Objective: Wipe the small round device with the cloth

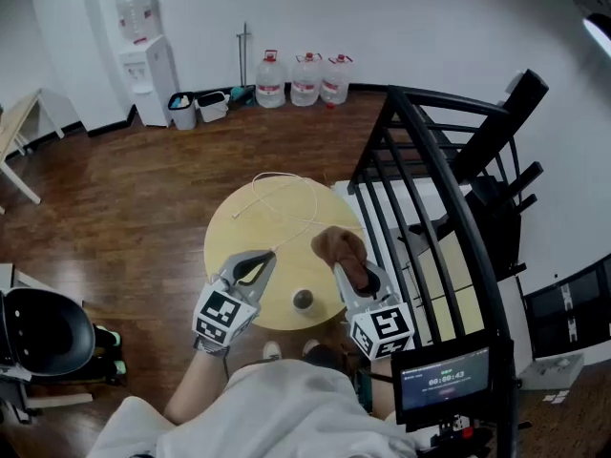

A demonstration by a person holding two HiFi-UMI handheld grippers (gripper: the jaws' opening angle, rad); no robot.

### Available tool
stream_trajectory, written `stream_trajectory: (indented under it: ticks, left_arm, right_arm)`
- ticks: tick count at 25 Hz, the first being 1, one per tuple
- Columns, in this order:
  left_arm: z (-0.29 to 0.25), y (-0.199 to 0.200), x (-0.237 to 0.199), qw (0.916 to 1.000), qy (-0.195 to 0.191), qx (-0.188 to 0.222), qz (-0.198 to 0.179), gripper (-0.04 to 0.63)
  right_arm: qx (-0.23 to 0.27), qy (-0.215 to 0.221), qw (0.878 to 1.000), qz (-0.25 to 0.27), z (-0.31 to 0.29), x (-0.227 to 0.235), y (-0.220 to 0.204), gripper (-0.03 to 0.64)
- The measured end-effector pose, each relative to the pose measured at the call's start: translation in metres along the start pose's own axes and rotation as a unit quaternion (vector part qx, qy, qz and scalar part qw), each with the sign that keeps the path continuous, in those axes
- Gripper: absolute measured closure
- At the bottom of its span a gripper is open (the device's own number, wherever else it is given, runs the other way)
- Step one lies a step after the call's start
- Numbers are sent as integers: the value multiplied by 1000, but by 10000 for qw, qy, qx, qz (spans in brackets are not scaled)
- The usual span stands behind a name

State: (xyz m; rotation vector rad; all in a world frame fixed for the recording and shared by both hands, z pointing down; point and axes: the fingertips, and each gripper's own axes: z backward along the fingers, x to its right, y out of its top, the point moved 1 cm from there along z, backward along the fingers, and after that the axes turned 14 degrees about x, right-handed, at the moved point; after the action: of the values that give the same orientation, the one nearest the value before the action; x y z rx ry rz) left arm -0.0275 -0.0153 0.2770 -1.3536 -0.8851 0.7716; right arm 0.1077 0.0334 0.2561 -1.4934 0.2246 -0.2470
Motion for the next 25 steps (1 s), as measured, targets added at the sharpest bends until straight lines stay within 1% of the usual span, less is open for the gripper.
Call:
stream_trajectory:
  ticks: [3, 5, 7, 14, 17, 20, 25]
  left_arm:
    - [0, -12, -1, 9999, -63, -102, 102, 595]
    - [-2, -20, 0, 9995, -60, -255, 177, 597]
    - [-3, -19, 4, 9993, -92, -288, 214, 601]
    - [10, -4, 41, 9993, -247, -129, 230, 597]
    - [23, -2, 59, 9994, -209, -113, 271, 595]
    - [31, -2, 81, 9995, -197, -88, 238, 594]
    - [53, -7, 126, 9997, -10, -69, 231, 594]
  right_arm:
    - [-74, -241, 9996, -86, 11, 11, -9, 528]
    - [-149, -403, 9989, -191, 19, 18, -16, 528]
    - [-166, -463, 9985, -228, 26, 19, -16, 528]
    - [22, -364, 9993, -94, 38, -1, 3, 528]
    - [148, -240, 9995, -152, 53, -14, 11, 528]
    - [293, -245, 9982, -460, 85, -17, 15, 528]
    - [284, -155, 9987, -405, 143, -26, 3, 528]
